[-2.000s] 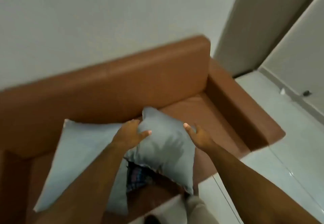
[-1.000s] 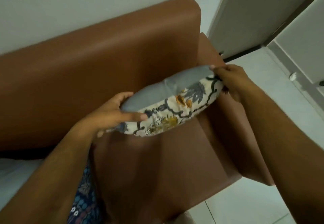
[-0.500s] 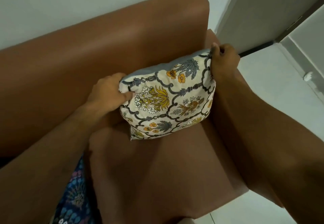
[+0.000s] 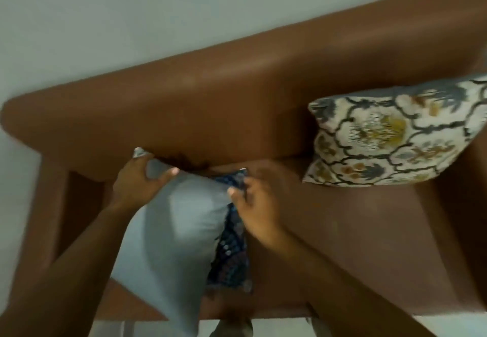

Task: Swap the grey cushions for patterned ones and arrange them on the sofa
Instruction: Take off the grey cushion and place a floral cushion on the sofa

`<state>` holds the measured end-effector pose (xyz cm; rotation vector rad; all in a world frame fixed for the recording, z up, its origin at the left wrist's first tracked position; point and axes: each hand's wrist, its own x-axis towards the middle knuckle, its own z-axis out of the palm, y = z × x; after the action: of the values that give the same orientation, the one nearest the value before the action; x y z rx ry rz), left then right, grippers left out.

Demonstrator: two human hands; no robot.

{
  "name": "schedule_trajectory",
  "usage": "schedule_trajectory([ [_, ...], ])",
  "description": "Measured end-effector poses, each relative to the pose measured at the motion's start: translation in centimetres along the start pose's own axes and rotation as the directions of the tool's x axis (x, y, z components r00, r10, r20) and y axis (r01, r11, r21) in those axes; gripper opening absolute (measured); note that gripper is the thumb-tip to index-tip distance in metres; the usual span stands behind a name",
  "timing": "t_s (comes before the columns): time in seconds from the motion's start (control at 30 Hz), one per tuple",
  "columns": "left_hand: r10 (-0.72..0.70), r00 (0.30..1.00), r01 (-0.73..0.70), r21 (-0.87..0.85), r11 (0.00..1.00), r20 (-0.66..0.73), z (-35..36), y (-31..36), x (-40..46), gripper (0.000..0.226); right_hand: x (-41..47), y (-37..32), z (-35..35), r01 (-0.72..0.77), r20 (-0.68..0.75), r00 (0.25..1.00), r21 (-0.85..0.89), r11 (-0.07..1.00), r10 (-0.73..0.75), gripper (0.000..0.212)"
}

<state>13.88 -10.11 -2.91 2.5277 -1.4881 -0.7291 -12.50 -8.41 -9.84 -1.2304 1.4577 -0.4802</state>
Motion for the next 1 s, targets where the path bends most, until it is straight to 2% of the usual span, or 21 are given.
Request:
schedule_trajectory([
  [0.07,-0.15,0.989,0.15,-0.046,0.988,0.001,-1.9,-7.1,-1.3,0.091,-2.0,-0.4,6.8,-0.138,0.147,0.98,0.024,0.99,0.133,0.073],
  [0.1,-0.19,0.981,0.192,-0.085,0.978,0.037,-2.2,-10.1,-1.7,0.088,-2.6,-0.2,9.1,-0.209,0.163,0.967,0.056,0.976,0.198,0.081],
  [0.17,-0.243,0.959,0.268,-0.182,0.946,0.147,-2.3,-16.0,-2.1,0.08,-3.6,0.0,13.6,-0.299,0.113,0.951,0.11,0.948,0.286,0.099],
  [0.27,-0.275,0.912,0.366,-0.304,0.879,0.304,-0.2,-22.2,-1.6,0.082,-3.9,1.2,16.9,-0.334,-0.038,0.942,-0.005,0.943,0.333,0.117],
  [0.37,-0.235,0.873,0.443,-0.496,0.747,0.427,3.1,-26.3,-0.9,0.1,-4.0,2.6,18.0,-0.346,-0.157,0.93,-0.066,0.936,0.333,0.123],
  [0.43,-0.262,0.849,0.5,-0.534,0.682,0.459,4.5,-28.0,-0.9,0.116,-4.7,2.9,18.7,-0.245,-0.246,0.944,-0.079,0.966,0.22,0.12],
  [0.53,-0.261,0.847,0.494,-0.505,0.708,0.464,4.1,-29.7,-1.0,0.13,-5.4,2.2,20.5,-0.157,-0.274,0.95,-0.015,0.987,0.147,0.116],
  [0.63,-0.235,0.838,0.483,-0.472,0.737,0.492,0.2,-31.7,-1.6,0.132,-5.7,-0.3,21.5,-0.184,-0.159,0.964,0.172,0.968,0.212,0.105],
  [0.7,-0.205,0.883,0.414,-0.498,0.762,0.422,-4.6,-33.7,-2.2,0.111,-5.4,-3.2,20.6,-0.151,-0.045,0.984,0.297,0.943,0.172,0.084],
  [0.77,-0.144,0.95,0.286,-0.588,0.756,0.278,-9.9,-35.6,-2.3,0.083,-4.2,-6.6,19.2,-0.13,0.113,0.989,0.329,0.935,0.098,0.083],
  [0.8,-0.107,0.969,0.229,-0.652,0.723,0.222,-12.6,-36.3,-2.2,0.073,-3.3,-8.2,19.0,-0.116,0.17,0.983,0.313,0.943,0.064,0.082],
  [0.9,-0.164,0.978,0.2,-0.785,0.586,0.127,-18.5,-37.2,-1.3,0.044,0.0,-13.5,20.9,-0.119,0.277,0.961,0.331,0.936,0.024,0.048],
  [0.93,-0.202,0.975,0.192,-0.817,0.544,0.095,-19.4,-37.2,-0.5,0.031,0.7,-15.2,22.1,-0.106,0.303,0.953,0.329,0.938,0.001,0.054],
  [1.0,-0.283,0.959,0.124,-0.873,0.472,-0.017,-20.5,-37.3,1.6,0.01,2.0,-18.5,24.6,-0.055,0.326,0.944,0.321,0.946,-0.056,0.084],
])
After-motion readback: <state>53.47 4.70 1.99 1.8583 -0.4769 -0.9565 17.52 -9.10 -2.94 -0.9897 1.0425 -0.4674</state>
